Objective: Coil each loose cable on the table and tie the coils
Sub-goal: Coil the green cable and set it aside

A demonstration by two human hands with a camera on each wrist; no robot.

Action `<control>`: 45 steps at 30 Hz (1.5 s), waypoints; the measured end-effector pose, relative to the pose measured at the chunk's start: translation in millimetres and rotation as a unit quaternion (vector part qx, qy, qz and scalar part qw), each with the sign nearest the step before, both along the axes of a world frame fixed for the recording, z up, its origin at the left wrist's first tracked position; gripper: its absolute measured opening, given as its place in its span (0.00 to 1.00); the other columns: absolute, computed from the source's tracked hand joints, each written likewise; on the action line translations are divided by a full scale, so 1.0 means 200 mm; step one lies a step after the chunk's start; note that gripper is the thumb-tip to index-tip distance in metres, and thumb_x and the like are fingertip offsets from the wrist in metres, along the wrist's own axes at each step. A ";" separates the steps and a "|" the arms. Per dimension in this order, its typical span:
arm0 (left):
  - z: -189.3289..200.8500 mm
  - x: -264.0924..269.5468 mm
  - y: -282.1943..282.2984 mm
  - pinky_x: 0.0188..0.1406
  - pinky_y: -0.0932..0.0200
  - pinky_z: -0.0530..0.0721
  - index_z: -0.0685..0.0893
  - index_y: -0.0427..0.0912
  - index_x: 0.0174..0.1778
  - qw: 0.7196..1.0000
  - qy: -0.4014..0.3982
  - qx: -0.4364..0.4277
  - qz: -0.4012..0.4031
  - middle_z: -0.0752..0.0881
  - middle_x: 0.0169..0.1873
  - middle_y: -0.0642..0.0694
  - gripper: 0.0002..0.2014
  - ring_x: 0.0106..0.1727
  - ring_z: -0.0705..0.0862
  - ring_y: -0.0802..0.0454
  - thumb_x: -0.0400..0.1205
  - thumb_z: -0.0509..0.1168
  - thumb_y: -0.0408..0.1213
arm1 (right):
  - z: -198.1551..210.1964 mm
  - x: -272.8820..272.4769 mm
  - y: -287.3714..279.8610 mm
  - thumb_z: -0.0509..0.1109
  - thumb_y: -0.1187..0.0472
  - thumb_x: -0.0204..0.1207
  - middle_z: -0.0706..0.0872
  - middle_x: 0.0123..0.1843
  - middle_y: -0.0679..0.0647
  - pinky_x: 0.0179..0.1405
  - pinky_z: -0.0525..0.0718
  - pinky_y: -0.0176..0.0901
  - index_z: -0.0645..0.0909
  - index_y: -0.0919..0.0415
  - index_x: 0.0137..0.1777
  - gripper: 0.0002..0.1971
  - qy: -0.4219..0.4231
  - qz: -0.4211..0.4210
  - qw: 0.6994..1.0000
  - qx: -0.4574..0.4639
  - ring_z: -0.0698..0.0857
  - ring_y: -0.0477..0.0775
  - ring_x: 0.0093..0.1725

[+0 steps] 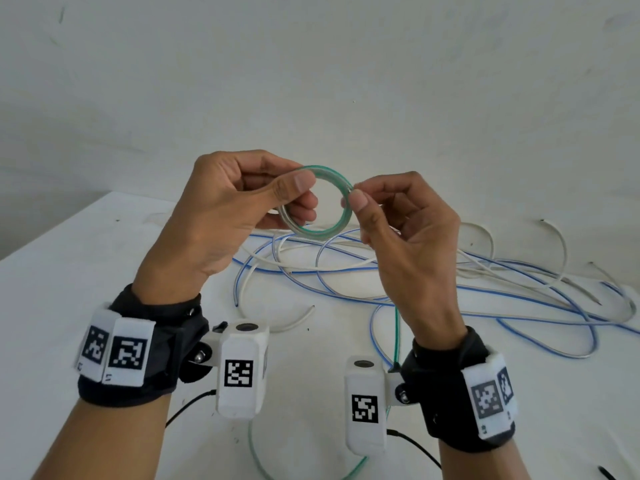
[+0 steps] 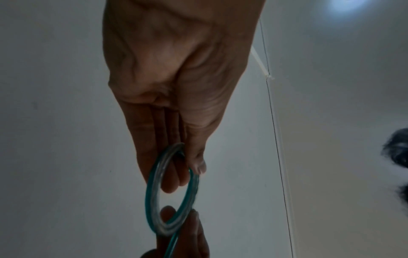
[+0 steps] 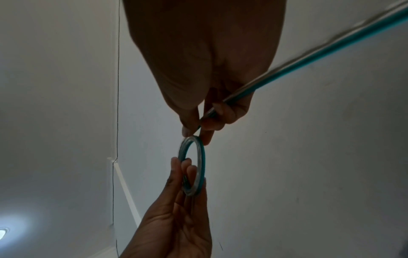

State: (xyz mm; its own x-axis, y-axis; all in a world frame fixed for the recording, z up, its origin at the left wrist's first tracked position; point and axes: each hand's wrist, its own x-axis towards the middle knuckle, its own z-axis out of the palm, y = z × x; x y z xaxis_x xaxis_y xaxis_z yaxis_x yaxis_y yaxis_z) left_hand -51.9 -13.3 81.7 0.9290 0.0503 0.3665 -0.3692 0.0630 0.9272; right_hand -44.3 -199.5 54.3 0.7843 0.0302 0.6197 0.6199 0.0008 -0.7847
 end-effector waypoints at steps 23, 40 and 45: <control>-0.03 0.01 0.00 0.41 0.59 0.91 0.93 0.41 0.43 0.993 0.009 0.110 -0.034 0.94 0.38 0.41 0.11 0.37 0.92 0.50 0.65 0.79 0.37 | 0.03 0.01 -0.10 0.76 0.62 0.80 0.95 0.44 0.46 0.44 0.86 0.64 0.91 0.46 0.53 0.09 0.009 0.005 0.996 -0.093 0.92 0.57 0.47; -0.01 0.00 -0.10 0.49 0.55 0.91 0.91 0.41 0.54 0.998 -0.017 -0.045 0.027 0.94 0.45 0.40 0.16 0.46 0.93 0.42 0.71 0.77 0.38 | -0.01 0.03 -0.02 0.75 0.64 0.82 0.94 0.41 0.51 0.33 0.79 0.52 0.87 0.48 0.63 0.14 0.001 -0.043 0.999 0.030 0.83 0.53 0.36; -0.02 0.00 -0.05 0.51 0.54 0.92 0.93 0.43 0.53 0.987 -0.046 0.150 0.047 0.95 0.40 0.46 0.14 0.43 0.94 0.45 0.72 0.78 0.41 | -0.01 0.04 -0.08 0.75 0.63 0.82 0.94 0.44 0.41 0.31 0.73 0.44 0.91 0.47 0.61 0.12 0.007 -0.032 0.993 -0.114 0.84 0.60 0.40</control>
State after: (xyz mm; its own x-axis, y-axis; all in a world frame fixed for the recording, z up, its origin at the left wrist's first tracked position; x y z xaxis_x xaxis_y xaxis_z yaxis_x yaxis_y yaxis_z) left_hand -52.2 -23.7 77.7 0.8879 0.0104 0.4598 -0.4433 -0.2471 0.8616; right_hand -37.0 -215.9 52.1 0.7981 0.1187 0.5908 0.6014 -0.2170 -0.7689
